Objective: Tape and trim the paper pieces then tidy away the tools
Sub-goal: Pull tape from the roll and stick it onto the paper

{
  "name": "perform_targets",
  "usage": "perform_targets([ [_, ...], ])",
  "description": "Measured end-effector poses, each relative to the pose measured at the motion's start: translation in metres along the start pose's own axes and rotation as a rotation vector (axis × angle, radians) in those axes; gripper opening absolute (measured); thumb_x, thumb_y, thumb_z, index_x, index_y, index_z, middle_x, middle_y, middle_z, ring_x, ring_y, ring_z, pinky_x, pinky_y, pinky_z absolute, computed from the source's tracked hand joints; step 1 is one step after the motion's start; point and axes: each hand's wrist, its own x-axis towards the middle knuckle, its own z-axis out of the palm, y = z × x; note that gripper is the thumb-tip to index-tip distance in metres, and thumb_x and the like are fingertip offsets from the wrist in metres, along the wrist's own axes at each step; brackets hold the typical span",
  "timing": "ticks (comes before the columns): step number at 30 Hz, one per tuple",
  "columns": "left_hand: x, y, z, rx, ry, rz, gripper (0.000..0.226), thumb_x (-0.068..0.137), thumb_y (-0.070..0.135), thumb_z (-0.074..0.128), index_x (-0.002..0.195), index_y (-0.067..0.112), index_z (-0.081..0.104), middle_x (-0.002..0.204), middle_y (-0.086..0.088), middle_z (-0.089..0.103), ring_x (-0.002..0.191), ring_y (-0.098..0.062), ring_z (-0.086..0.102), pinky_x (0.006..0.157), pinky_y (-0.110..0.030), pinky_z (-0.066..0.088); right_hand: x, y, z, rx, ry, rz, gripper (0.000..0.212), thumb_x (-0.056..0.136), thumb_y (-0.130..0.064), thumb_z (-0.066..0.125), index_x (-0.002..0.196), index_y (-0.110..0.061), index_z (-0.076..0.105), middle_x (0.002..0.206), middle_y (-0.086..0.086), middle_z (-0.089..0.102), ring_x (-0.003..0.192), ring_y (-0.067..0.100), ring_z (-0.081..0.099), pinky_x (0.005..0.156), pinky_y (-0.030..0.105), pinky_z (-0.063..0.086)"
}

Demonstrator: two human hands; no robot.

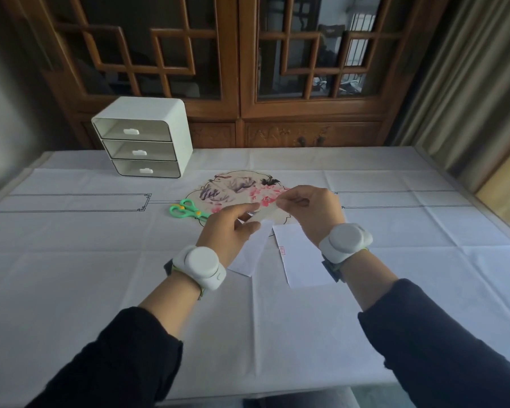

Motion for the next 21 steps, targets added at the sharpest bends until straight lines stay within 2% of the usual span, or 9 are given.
perform_targets([
  [1, 0.001, -0.001, -0.002, 0.034, 0.003, 0.023, 0.033, 0.086, 0.018, 0.062, 0.119, 0.021, 0.062, 0.094, 0.001, 0.061, 0.072, -0.018, 0.055, 0.077, -0.024, 0.047, 0.002, 0.001, -0.003, 0.009, 0.013, 0.004, 0.005, 0.082, -0.018, 0.071, 0.080, -0.020, 0.074, 0.073, -0.012, 0.066, 0.061, -0.004, 0.057, 0.058, 0.000, 0.041],
  [5, 0.004, -0.002, -0.001, 0.117, 0.058, 0.097, 0.030, 0.087, 0.011, 0.059, 0.116, 0.015, 0.064, 0.109, -0.007, 0.065, 0.083, -0.011, 0.051, 0.074, -0.008, 0.033, 0.008, 0.011, -0.016, 0.027, 0.064, 0.033, 0.005, 0.082, -0.021, 0.071, 0.081, -0.024, 0.074, 0.074, -0.012, 0.068, 0.062, -0.004, 0.058, 0.057, -0.001, 0.041],
  [7, 0.007, -0.001, 0.002, 0.124, 0.109, 0.095, 0.029, 0.086, 0.008, 0.058, 0.113, 0.015, 0.067, 0.107, -0.007, 0.065, 0.085, -0.012, 0.053, 0.075, -0.008, 0.034, 0.010, 0.017, -0.022, 0.039, 0.111, 0.052, 0.005, 0.082, -0.020, 0.070, 0.081, -0.024, 0.074, 0.075, -0.011, 0.069, 0.066, -0.002, 0.060, 0.059, -0.002, 0.041],
  [9, 0.012, 0.001, 0.007, 0.126, 0.145, 0.095, 0.026, 0.085, 0.007, 0.059, 0.108, 0.015, 0.069, 0.104, -0.007, 0.068, 0.086, -0.013, 0.057, 0.078, -0.011, 0.038, 0.012, 0.024, -0.028, 0.026, 0.132, 0.078, 0.005, 0.083, -0.021, 0.070, 0.081, -0.024, 0.073, 0.074, -0.012, 0.068, 0.062, -0.008, 0.060, 0.059, -0.003, 0.040],
  [11, 0.017, 0.004, 0.013, 0.137, 0.171, 0.110, 0.023, 0.082, 0.007, 0.062, 0.101, 0.014, 0.071, 0.098, -0.006, 0.070, 0.085, -0.016, 0.061, 0.081, -0.018, 0.044, 0.012, 0.034, -0.032, -0.011, 0.133, 0.105, 0.005, 0.083, -0.021, 0.069, 0.081, -0.025, 0.072, 0.073, -0.012, 0.067, 0.059, -0.012, 0.057, 0.058, -0.002, 0.040],
  [13, 0.021, 0.006, 0.021, 0.166, 0.202, 0.119, 0.017, 0.079, 0.009, 0.065, 0.093, 0.014, 0.073, 0.089, -0.003, 0.071, 0.078, -0.015, 0.060, 0.078, -0.023, 0.048, 0.012, 0.045, -0.034, -0.042, 0.139, 0.140, 0.005, 0.084, -0.021, 0.068, 0.082, -0.024, 0.072, 0.075, -0.008, 0.067, 0.062, -0.007, 0.058, 0.058, 0.002, 0.039],
  [16, 0.026, 0.001, 0.033, 0.209, 0.186, 0.109, 0.012, 0.074, 0.011, 0.068, 0.083, 0.016, 0.072, 0.079, -0.001, 0.069, 0.071, -0.012, 0.056, 0.071, -0.024, 0.047, 0.011, 0.062, -0.036, -0.093, 0.133, 0.218, 0.007, 0.085, -0.022, 0.067, 0.088, -0.021, 0.073, 0.078, -0.006, 0.066, 0.068, 0.004, 0.058, 0.054, -0.001, 0.039],
  [18, 0.027, -0.004, 0.042, 0.221, 0.162, 0.084, 0.010, 0.073, 0.011, 0.067, 0.080, 0.017, 0.070, 0.075, 0.001, 0.065, 0.070, -0.014, 0.056, 0.068, -0.026, 0.049, 0.009, 0.073, -0.034, -0.091, 0.106, 0.286, 0.006, 0.084, -0.025, 0.067, 0.086, -0.025, 0.073, 0.080, -0.007, 0.067, 0.074, 0.010, 0.060, 0.057, 0.006, 0.042],
  [21, 0.029, -0.008, 0.052, 0.215, 0.147, 0.029, 0.008, 0.074, 0.011, 0.069, 0.078, 0.017, 0.067, 0.072, 0.002, 0.062, 0.069, -0.016, 0.056, 0.065, -0.025, 0.047, 0.009, 0.087, -0.032, -0.097, 0.089, 0.376, 0.006, 0.082, -0.032, 0.067, 0.076, -0.032, 0.070, 0.082, -0.009, 0.071, 0.076, 0.015, 0.064, 0.068, 0.024, 0.052],
])
